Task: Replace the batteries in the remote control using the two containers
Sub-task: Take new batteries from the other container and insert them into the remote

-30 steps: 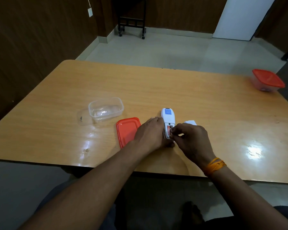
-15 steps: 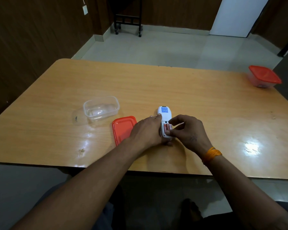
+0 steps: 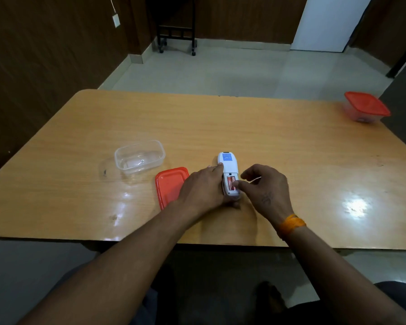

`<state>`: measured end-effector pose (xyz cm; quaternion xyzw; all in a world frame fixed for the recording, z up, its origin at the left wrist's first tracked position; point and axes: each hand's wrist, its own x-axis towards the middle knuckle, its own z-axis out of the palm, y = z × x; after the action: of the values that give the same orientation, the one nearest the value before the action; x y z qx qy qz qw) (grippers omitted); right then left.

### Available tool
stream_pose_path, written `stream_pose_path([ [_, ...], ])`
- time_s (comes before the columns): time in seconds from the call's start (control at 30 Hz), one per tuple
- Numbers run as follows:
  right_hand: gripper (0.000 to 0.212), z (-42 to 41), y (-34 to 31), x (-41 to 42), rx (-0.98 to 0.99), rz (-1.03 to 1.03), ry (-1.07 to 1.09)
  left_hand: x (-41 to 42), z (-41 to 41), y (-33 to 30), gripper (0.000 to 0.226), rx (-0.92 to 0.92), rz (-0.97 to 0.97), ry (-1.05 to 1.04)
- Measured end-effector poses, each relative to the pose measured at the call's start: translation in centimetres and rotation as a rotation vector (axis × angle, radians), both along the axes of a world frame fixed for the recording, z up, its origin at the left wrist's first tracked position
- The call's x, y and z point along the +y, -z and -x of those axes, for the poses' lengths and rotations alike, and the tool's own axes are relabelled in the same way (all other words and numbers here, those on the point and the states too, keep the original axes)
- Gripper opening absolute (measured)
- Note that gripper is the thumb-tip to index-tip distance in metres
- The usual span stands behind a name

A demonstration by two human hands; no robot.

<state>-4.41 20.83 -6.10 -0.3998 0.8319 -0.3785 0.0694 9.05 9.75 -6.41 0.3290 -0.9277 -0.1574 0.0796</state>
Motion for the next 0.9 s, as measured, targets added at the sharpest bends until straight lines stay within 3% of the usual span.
stream_pose_path([
  [0.13,0.022,0.8,0.6,1.9,0.33,0.014,0.148,0.0,-0.1,0.4,0.102,0.054,-0.018,0.005],
  [0.3,0.034,1.9,1.8,2.2,0.274,-0.165,0.131,-1.2,-0.5,-0.6,0.135,0.003,-0.179,0.082],
  [0.4,0.028,2.4,1.8,2.2,0.222,-0.133,0.123,-2.8,-1.0,-0.7,0.118,-0.003,-0.298,0.147],
  [0.53,0.03,2.2,1.0,2.0,0.109,-0.073,0.127,-4.5,-1.5,-0.3,0.086,0.011,-0.287,0.178],
  [0.73,0.043,-1.3,-0.7,1.1,0.105,0.042,0.049,-5.0,-0.9,0.3,0.081,-0.06,-0.153,0.204],
  [0.9,0.049,-4.0,1.0,0.6,0.222,-0.025,0.007,-4.9,-0.8,0.2,0.08,-0.097,-0.109,0.21],
])
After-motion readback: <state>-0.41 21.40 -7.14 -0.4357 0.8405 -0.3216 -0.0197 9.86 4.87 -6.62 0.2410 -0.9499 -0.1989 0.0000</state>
